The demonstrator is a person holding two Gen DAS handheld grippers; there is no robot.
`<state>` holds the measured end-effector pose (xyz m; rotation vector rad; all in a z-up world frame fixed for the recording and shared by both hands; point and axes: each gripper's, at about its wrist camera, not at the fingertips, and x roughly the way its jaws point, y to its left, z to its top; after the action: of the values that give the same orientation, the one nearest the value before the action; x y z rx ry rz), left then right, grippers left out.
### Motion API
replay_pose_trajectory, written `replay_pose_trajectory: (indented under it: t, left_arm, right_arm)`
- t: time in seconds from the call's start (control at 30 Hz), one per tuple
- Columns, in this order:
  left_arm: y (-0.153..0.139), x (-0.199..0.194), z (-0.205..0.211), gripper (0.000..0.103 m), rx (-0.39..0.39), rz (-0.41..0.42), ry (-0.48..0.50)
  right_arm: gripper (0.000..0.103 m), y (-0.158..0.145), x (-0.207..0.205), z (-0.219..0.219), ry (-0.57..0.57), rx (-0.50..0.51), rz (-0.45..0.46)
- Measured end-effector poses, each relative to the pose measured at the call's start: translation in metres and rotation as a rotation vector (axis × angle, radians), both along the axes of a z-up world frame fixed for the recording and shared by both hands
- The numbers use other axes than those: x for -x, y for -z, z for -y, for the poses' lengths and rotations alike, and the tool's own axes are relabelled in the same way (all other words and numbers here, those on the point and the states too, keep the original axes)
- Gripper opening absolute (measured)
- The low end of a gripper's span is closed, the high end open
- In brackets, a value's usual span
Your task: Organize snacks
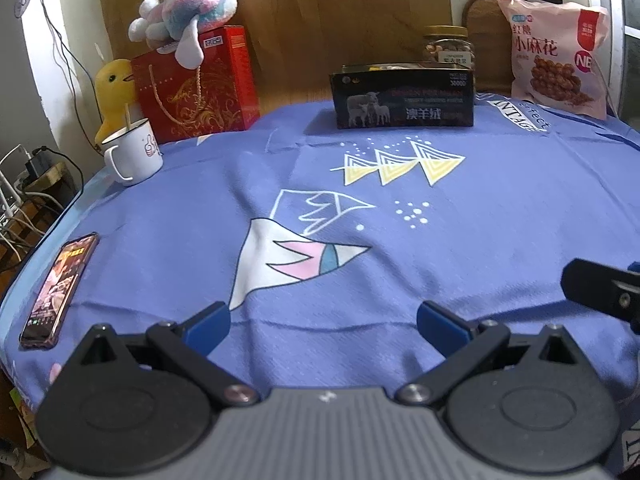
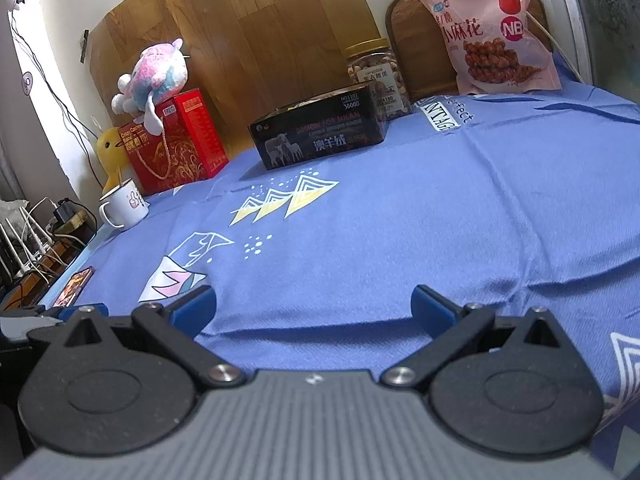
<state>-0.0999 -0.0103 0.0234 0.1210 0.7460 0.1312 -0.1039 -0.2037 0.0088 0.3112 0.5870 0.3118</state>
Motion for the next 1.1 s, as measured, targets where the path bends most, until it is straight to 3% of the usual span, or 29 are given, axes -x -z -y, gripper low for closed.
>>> replay_pose_trajectory:
  t: [1.1]
  left_arm:
    - [0.0093,-0.0003,0.0033,0.103,0.032,-0.061,0.029]
  right_arm:
    - [0.103,0.0045,-0.0005,0.0000,-0.003,-0.009,-0.020]
